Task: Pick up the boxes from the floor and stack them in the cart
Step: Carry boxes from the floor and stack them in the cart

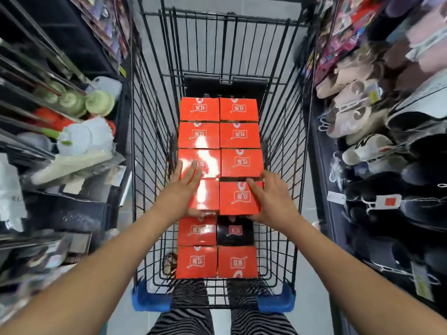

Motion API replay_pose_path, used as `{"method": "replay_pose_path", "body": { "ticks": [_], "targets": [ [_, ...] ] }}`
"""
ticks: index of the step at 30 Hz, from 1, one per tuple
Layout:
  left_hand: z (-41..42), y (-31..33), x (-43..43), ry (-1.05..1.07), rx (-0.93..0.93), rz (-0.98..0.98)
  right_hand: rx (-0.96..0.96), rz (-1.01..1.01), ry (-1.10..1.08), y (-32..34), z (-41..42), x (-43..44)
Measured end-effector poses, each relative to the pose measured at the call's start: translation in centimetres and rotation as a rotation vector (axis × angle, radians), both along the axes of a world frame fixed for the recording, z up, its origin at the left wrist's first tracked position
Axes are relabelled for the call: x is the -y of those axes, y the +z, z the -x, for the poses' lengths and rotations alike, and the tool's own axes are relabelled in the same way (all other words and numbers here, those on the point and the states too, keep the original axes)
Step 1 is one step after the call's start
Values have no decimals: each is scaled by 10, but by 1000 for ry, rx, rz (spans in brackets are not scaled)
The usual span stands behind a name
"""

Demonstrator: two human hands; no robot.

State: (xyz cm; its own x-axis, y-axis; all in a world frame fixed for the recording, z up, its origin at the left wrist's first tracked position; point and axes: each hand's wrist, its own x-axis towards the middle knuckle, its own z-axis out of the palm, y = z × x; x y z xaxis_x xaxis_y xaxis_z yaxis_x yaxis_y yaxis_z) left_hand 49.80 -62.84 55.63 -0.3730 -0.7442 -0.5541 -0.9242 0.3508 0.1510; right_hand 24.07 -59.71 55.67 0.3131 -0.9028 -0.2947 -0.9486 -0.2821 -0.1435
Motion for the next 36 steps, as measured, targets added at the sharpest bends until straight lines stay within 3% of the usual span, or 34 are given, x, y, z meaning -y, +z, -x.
{"method": "replay_pose_path", "body": {
  "ticks": [6,10,13,17,23,32,36],
  "targets": [
    [-2,-4,-1,-6,-44,26,134,-85,-114,-11,1,-6],
    [-5,-10,-1,-4,-43,22,529,-307,-452,-20,-13,-18],
    [-7,-11,-2,37,-72,19,665,-304,-618,-27,-23,-17],
    [-13,-13,-6,266,-172,-5,736,-351,-637,-23,-18,-8],
    [-14,-26,-7,630,-519,-174,763,-437,-626,-31,-14,3],
    [-12,-36,-16,724,-610,-169,791,-433,-592,-39,-5,2],
    [-10,-26,-12,657,-586,-180,741,-447,-549,-34,-5,3]
  ]
}}
